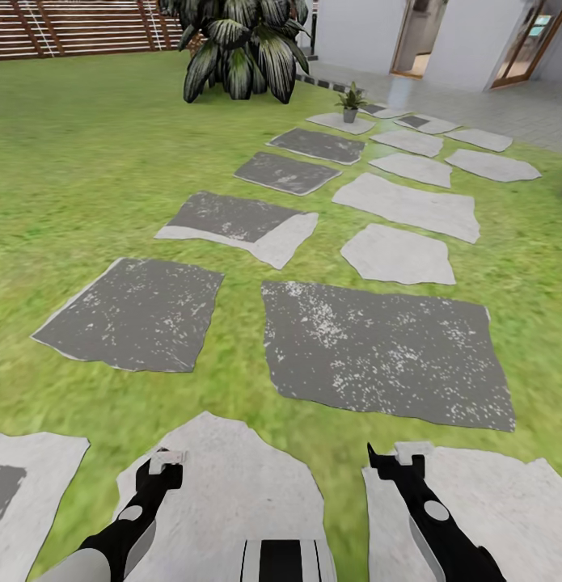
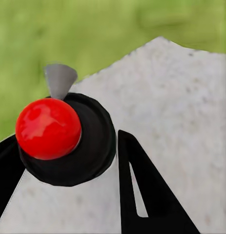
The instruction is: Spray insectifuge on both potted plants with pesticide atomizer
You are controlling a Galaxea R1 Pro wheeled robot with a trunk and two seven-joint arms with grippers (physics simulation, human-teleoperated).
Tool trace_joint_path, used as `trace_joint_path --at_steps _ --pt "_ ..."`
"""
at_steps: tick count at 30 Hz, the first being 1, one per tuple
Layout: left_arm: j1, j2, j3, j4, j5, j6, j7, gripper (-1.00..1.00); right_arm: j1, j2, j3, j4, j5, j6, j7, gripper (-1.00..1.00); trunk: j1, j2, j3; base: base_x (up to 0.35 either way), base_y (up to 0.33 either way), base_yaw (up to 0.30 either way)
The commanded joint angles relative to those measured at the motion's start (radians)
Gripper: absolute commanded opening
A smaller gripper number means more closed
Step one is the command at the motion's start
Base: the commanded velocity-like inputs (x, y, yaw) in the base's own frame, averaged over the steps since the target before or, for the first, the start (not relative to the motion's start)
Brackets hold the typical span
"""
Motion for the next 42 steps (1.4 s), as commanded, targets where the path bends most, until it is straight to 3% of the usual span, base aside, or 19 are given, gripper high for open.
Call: trace_joint_path --at_steps 1,19,28,34,42 --pt "0.000 0.000 0.001 0.001 0.000 -0.003 0.002 -1.00 0.000 0.000 0.000 0.001 0.001 -0.003 0.000 1.00 -0.001 0.000 0.003 0.000 0.000 0.000" --pt "0.000 0.000 0.002 0.000 0.002 -0.004 0.002 -1.00 0.000 0.004 0.001 0.000 0.001 -0.007 0.000 1.00 -0.009 0.004 0.073 0.000 0.000 0.000" --pt "0.004 -0.007 -0.001 0.011 -0.008 -0.002 0.002 -1.00 0.001 -0.006 -0.003 0.002 0.001 -0.011 -0.002 1.00 -0.013 0.006 0.115 0.000 0.000 -0.096" --pt "0.085 0.014 0.002 0.003 -0.002 -0.015 0.003 -1.00 0.003 -0.034 -0.002 0.094 0.001 -0.036 -0.002 1.00 -0.015 0.008 0.146 0.000 0.000 -0.166" --pt "0.199 0.023 0.003 0.012 0.003 -0.124 0.028 -1.00 0.003 -0.048 0.001 0.241 0.004 -0.159 0.000 1.00 -0.019 0.010 0.188 0.000 0.000 -0.169"
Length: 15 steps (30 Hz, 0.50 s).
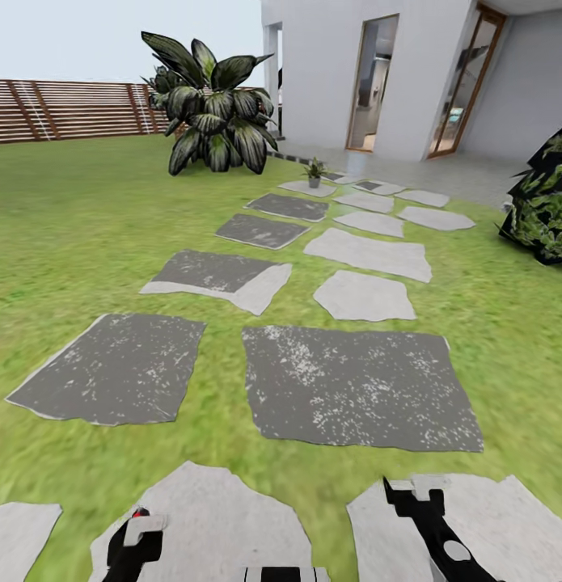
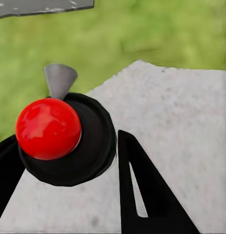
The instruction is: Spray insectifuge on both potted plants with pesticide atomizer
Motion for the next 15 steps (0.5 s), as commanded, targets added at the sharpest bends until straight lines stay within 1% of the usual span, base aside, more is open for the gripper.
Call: trace_joint_path --at_steps 1,3,5,9,10,13,15 --pt "0.006 0.000 0.000 0.001 -0.001 -0.006 0.003 -1.00 -0.001 -0.001 0.000 0.007 0.001 -0.006 0.000 1.00 -0.001 0.000 0.005 0.000 0.000 -0.169" --pt "0.027 0.000 0.001 0.001 -0.001 -0.011 0.006 -1.00 0.000 -0.003 0.000 0.032 0.002 -0.012 0.000 1.00 -0.002 0.001 0.015 0.000 0.000 -0.169" --pt "0.044 0.001 0.008 0.000 0.002 -0.014 0.009 -1.00 0.000 -0.007 0.000 0.077 0.001 -0.018 -0.001 1.00 -0.002 0.001 0.026 0.000 0.000 -0.158" --pt "0.055 0.001 0.025 0.001 0.009 -0.018 0.009 -1.00 0.001 -0.010 0.000 0.151 -0.001 -0.048 -0.003 1.00 -0.004 0.002 0.047 0.000 0.000 -0.139" --pt "0.067 0.001 0.031 0.001 0.011 -0.019 0.009 -1.00 0.001 -0.012 0.000 0.218 -0.005 -0.094 -0.004 1.00 -0.008 0.009 0.052 0.000 0.000 -0.120" --pt "0.105 0.002 0.035 -0.005 0.013 -0.041 0.013 -1.00 0.001 -0.011 0.000 0.320 -0.006 -0.196 -0.005 1.00 -0.020 0.030 0.065 0.000 0.000 -0.112" --pt "0.114 0.002 0.038 -0.004 0.013 -0.063 0.027 -1.00 0.001 -0.005 0.000 0.359 -0.004 -0.241 -0.004 1.00 -0.027 0.044 0.075 0.000 0.000 -0.108"
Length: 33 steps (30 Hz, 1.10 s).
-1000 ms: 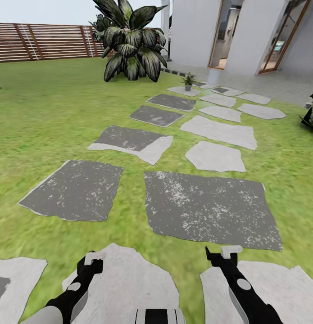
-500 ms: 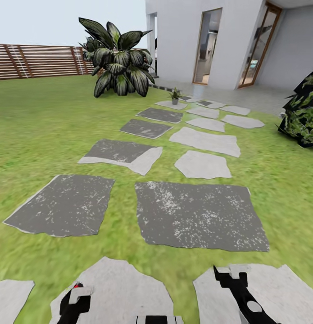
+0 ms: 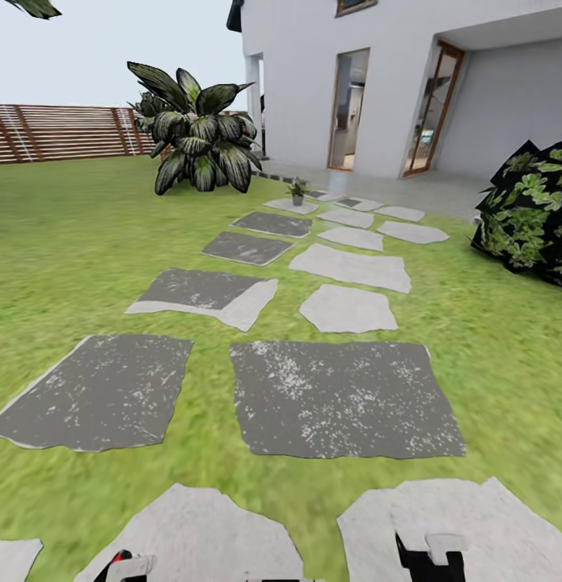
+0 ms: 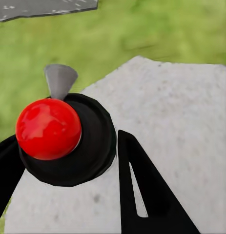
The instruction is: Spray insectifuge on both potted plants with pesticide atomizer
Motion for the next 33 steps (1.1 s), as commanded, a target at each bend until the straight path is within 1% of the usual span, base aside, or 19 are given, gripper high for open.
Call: trace_joint_path --at_steps 1,4,17,27,33 --pt "0.001 -0.002 0.003 0.001 0.001 -0.008 0.004 -1.00 -0.001 0.000 0.000 0.010 0.001 -0.013 0.000 1.00 -0.004 0.007 0.004 0.000 0.000 -0.107" --pt "0.002 -0.007 0.002 0.004 0.000 -0.011 0.007 -1.00 -0.001 0.001 0.000 0.017 0.002 -0.020 0.000 1.00 -0.016 0.028 0.018 0.000 0.000 -0.107" --pt "0.004 -0.012 0.002 0.008 0.000 -0.012 0.009 -1.00 0.001 0.001 0.000 0.020 0.001 -0.020 0.000 1.00 -0.065 0.119 0.078 0.000 0.000 -0.106" --pt "0.007 -0.013 0.002 0.007 0.002 -0.012 0.009 -1.00 0.001 0.002 0.000 0.020 0.000 -0.020 0.000 1.00 -0.065 0.119 0.087 0.003 0.000 -0.024" --pt "0.007 -0.012 0.003 0.006 0.005 -0.012 0.009 -1.00 0.001 0.002 0.000 0.020 0.000 -0.020 0.000 1.00 -0.065 0.119 0.096 0.228 0.000 -0.001"
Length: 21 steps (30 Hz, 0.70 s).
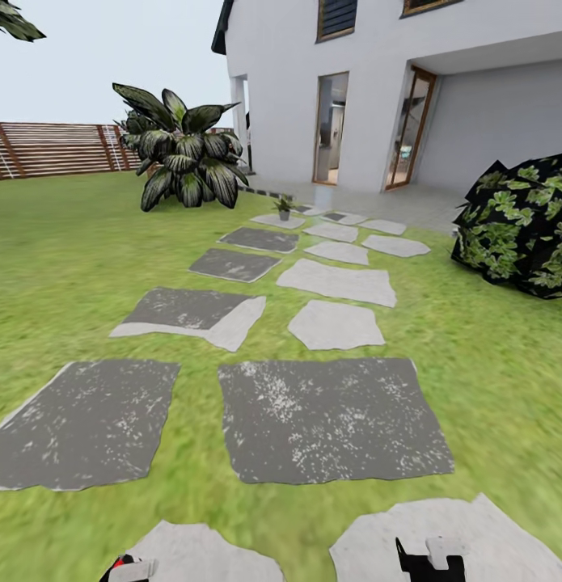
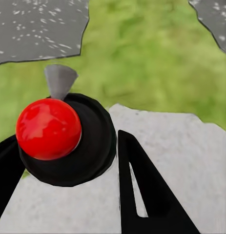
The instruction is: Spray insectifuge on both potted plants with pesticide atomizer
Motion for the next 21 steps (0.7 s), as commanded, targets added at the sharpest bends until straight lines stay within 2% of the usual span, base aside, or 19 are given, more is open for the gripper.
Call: trace_joint_path --at_steps 1,21 --pt "-0.001 -0.001 0.003 0.001 0.002 -0.003 -0.001 -1.00 -0.001 0.000 0.000 0.001 0.001 -0.003 0.000 1.00 0.000 0.000 0.001 0.321 0.000 0.000" --pt "0.000 -0.001 0.003 0.002 0.002 -0.003 -0.001 -1.00 -0.001 0.001 0.000 0.002 0.002 -0.003 0.000 1.00 0.000 0.000 0.031 0.338 0.000 0.000"
